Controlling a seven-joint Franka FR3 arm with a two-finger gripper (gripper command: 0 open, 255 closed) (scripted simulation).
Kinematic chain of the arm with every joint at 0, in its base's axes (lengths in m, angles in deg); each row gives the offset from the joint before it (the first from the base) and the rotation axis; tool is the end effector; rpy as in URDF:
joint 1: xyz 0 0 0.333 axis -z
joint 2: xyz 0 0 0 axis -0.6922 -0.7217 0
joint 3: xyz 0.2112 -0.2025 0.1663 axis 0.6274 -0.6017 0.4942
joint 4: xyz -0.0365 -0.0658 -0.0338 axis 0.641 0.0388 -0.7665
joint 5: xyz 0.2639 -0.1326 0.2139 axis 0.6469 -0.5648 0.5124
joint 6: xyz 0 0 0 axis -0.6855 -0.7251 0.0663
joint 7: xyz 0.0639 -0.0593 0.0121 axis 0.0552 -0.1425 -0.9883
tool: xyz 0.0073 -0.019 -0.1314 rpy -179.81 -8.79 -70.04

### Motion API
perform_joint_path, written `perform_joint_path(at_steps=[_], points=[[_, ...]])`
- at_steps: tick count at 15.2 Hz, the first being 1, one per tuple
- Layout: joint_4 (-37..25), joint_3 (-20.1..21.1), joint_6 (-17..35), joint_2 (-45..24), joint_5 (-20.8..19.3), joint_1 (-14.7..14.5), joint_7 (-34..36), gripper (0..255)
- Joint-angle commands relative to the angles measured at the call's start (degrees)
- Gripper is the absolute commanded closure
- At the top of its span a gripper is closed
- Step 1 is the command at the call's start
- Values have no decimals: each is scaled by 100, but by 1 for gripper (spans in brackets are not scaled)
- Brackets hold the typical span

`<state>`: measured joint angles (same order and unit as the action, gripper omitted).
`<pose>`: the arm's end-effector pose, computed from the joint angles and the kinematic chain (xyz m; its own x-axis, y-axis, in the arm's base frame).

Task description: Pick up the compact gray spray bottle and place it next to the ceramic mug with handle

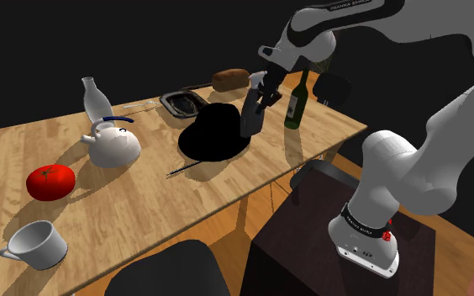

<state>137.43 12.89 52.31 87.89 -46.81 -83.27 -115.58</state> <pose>0.4152 -0.0781 0.4675 0.2027 0.8324 0.5158 0.9717 -0.2362 -0.0007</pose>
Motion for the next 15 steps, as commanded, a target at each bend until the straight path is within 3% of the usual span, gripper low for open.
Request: perform_joint_path(at_steps=[1, 15], points=[[-102, 67, -130, 47, -32, 27, 89, 255], [-963, 403, -1067, 228, -144, 95, 603, 255]])
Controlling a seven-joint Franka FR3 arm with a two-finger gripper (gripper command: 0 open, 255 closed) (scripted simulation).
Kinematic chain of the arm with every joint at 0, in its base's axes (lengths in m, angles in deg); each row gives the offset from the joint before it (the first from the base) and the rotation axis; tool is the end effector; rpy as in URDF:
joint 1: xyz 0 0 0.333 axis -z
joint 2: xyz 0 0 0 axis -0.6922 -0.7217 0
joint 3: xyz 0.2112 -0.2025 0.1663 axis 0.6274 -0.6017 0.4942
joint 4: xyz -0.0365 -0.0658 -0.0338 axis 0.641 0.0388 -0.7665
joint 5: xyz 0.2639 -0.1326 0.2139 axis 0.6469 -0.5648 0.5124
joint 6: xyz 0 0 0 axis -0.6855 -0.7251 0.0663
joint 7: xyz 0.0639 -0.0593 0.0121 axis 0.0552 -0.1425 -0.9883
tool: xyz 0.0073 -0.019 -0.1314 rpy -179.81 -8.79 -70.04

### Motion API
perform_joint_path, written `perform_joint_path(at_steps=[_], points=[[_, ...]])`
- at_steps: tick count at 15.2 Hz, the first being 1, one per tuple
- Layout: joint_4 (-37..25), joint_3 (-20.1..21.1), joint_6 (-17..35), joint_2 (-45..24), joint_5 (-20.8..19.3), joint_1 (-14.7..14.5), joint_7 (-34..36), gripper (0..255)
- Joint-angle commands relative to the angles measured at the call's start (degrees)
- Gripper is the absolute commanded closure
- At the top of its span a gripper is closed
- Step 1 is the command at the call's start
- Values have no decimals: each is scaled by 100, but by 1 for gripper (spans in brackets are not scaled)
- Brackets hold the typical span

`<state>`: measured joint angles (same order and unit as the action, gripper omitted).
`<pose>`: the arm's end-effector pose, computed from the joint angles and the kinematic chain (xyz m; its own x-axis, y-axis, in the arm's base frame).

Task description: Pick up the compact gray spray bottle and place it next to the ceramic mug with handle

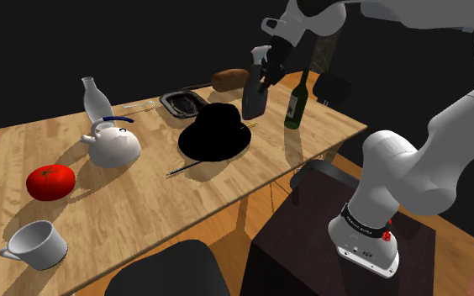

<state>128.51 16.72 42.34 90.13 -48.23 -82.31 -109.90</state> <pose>0.4128 -0.0778 0.5405 0.2027 0.8323 0.5159 0.9717 -0.2362 -0.0007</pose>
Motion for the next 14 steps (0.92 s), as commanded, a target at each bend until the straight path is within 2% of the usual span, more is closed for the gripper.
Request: perform_joint_path(at_steps=[1, 12, 14], points=[[-142, 37, -138, 8, -4, -4, 66, 255], [-984, 161, -874, -46, 24, -78, 374, 255], [-989, 224, -793, -113, 82, -136, 453, 255]])
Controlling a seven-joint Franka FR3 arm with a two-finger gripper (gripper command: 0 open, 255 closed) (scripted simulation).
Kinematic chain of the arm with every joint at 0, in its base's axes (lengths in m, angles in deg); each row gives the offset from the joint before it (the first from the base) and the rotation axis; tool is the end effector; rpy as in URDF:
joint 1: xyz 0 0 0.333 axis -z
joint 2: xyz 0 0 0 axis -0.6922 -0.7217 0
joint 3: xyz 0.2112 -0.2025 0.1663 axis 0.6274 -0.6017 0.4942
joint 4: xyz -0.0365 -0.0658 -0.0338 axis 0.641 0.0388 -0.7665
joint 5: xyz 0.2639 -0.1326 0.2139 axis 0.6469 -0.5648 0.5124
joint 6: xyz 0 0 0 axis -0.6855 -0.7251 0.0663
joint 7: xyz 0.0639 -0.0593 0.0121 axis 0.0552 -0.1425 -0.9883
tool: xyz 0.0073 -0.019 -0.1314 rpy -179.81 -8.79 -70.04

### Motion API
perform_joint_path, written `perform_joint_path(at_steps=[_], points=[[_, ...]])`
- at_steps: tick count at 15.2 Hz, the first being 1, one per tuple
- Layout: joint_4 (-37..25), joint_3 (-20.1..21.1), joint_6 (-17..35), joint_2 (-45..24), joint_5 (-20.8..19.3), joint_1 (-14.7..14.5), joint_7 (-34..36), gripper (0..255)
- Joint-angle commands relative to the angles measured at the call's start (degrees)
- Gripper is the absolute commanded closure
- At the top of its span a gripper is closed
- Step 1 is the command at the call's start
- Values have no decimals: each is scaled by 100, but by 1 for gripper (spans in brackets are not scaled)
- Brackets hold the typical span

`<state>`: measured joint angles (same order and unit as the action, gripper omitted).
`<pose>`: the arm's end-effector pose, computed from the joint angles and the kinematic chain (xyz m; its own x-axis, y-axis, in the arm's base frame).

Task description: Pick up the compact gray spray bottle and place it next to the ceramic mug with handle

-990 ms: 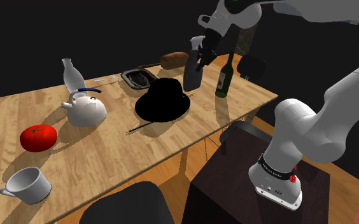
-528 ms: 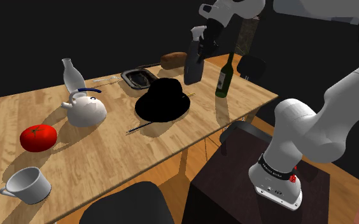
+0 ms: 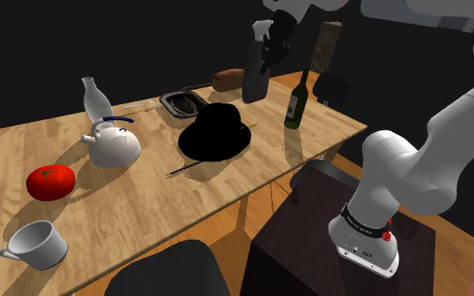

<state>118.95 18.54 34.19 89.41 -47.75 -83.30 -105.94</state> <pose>0.4144 -0.0723 0.6032 0.2029 0.8323 0.5159 0.9717 -0.2363 -0.0010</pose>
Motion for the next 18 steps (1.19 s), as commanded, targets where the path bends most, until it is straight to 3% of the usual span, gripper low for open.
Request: perform_joint_path(at_steps=[1, 10, 18], points=[[14, 97, 147, -106, 91, -91, 116, 255], [84, 453, 1159, -967, 714, -683, 514, 255], [-378, 610, 1776, -2113, 1480, -1224, 673, 255]])
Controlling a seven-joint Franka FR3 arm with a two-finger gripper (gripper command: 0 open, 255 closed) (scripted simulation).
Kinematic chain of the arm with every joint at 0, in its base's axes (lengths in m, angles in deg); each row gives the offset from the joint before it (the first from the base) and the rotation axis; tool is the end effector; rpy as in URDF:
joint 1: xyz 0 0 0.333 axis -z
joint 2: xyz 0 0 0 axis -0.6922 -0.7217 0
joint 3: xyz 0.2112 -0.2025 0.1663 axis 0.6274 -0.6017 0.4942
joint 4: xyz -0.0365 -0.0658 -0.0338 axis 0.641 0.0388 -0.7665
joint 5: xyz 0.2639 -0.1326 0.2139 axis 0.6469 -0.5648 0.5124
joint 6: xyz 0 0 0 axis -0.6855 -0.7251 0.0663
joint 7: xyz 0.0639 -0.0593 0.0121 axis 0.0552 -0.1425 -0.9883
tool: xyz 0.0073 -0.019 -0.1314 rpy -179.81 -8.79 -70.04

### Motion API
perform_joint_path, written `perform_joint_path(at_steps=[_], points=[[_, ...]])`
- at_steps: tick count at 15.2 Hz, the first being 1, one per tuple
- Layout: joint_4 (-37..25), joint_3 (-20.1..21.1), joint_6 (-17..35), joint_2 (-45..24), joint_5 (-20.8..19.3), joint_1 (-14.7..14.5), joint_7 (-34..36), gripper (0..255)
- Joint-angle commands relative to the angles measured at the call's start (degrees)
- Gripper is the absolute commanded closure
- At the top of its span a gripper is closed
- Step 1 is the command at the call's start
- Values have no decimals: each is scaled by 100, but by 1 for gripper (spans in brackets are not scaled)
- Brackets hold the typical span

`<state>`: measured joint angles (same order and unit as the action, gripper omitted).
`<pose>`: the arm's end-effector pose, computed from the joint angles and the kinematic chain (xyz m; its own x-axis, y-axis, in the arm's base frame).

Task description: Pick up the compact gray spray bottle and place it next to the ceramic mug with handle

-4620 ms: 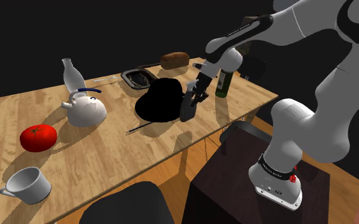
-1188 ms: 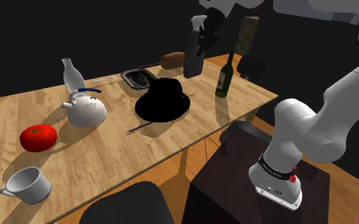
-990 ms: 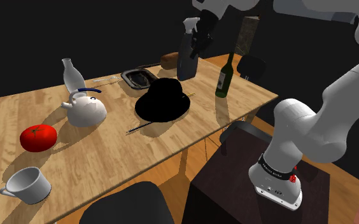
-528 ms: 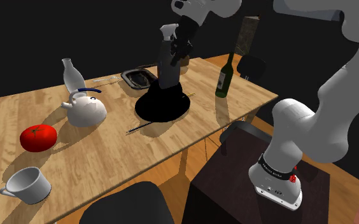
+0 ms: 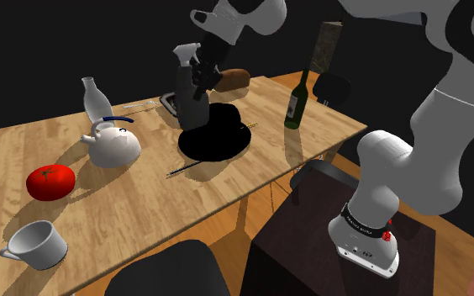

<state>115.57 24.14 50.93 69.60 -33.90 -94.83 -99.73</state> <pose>0.5025 0.1326 0.5587 0.2020 0.8331 0.5149 0.9719 -0.2353 -0.0007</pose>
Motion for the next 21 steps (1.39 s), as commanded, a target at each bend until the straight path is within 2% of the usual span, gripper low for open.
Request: perform_joint_path(at_steps=[1, 5, 10, 16, 21], points=[[-134, 68, 155, -297, 204, -126, 64, 255], [-587, 161, 303, -994, 652, -286, 105, 255], [-1334, 333, 369, -1921, 1181, -354, 206, 255], [-2524, 601, 311, -3095, 1669, -269, 479, 255], [-3862, 835, 138, -4175, 1925, -80, 881, 255]])
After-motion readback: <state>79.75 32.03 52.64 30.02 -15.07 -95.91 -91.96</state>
